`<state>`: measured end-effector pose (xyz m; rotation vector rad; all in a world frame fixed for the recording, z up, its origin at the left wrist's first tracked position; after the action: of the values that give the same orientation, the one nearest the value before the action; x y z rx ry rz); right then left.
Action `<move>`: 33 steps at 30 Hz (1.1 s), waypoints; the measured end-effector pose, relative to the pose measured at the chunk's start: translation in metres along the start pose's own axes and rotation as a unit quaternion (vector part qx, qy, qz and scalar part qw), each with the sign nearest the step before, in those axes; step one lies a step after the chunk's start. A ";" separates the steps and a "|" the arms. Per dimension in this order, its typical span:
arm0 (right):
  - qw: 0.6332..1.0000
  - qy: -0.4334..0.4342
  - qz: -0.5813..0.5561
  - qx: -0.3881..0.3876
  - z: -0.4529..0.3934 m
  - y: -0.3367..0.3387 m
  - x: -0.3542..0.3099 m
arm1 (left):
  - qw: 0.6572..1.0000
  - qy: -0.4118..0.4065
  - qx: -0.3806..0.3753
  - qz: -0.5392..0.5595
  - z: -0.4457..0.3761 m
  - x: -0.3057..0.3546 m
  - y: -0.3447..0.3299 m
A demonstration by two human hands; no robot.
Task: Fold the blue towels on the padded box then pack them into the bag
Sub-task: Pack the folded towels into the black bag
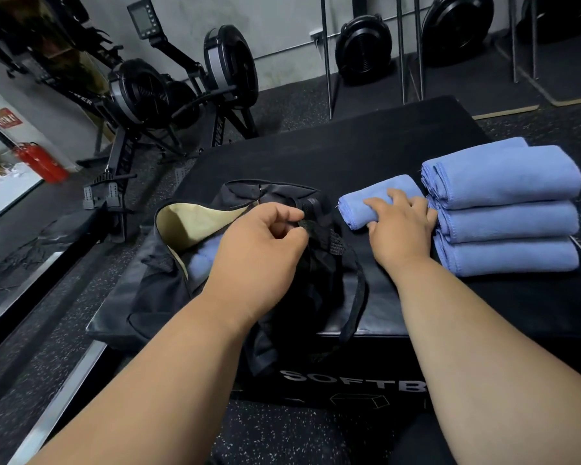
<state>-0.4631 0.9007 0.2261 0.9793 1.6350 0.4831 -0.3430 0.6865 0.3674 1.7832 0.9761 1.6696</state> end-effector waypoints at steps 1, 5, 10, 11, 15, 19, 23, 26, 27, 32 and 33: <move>1.000 0.001 0.001 0.004 0.000 0.000 0.000 | 1.000 0.000 -0.001 0.000 0.002 -0.001 0.000; 0.999 0.019 -0.004 0.030 0.004 0.005 -0.006 | 1.000 0.006 -0.006 0.001 0.006 -0.004 0.000; 0.989 0.038 -0.102 0.097 0.017 0.038 -0.028 | 1.000 0.009 -0.003 0.009 0.013 -0.001 0.001; 0.986 0.030 -0.134 0.098 0.018 0.046 -0.032 | 1.000 0.010 0.000 0.013 0.014 0.000 0.001; 0.945 -0.042 -0.306 0.106 0.031 0.082 -0.050 | 0.999 -0.010 -0.014 0.031 0.020 0.005 0.000; 0.884 -0.031 -0.452 0.111 0.051 0.114 -0.091 | 0.996 -0.068 -0.040 0.031 0.030 0.016 -0.001; 0.754 -0.076 -0.652 -0.002 0.069 0.105 -0.130 | 0.991 -0.096 -0.041 0.080 0.040 0.023 0.010; 0.672 -0.127 -0.725 -0.085 0.080 0.096 -0.147 | 0.990 -0.088 -0.025 0.106 0.046 0.021 0.025; 0.662 -0.134 -0.731 -0.103 0.082 0.095 -0.152 | 0.991 -0.077 -0.013 0.110 0.047 0.017 0.029; 0.703 -0.110 -0.688 -0.147 0.085 0.081 -0.170 | 0.994 -0.004 0.017 0.110 0.046 -0.011 0.047; 0.713 -0.105 -0.678 -0.145 0.086 0.077 -0.173 | 0.990 0.011 -0.002 0.140 0.045 -0.016 0.049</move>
<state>-0.3492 0.7911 0.3607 -0.5240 1.5502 -0.3911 -0.2901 0.6486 0.3896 1.9761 0.7578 1.8588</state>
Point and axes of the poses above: each hand's wrist, its own z-axis away from the middle knuckle, its own y-axis out of the back of the hand, x = y × z, the point moved 5 cm from there along -z, towards the middle knuckle, and after that the axes turned 15 degrees about -z, right-handed, at the moved point
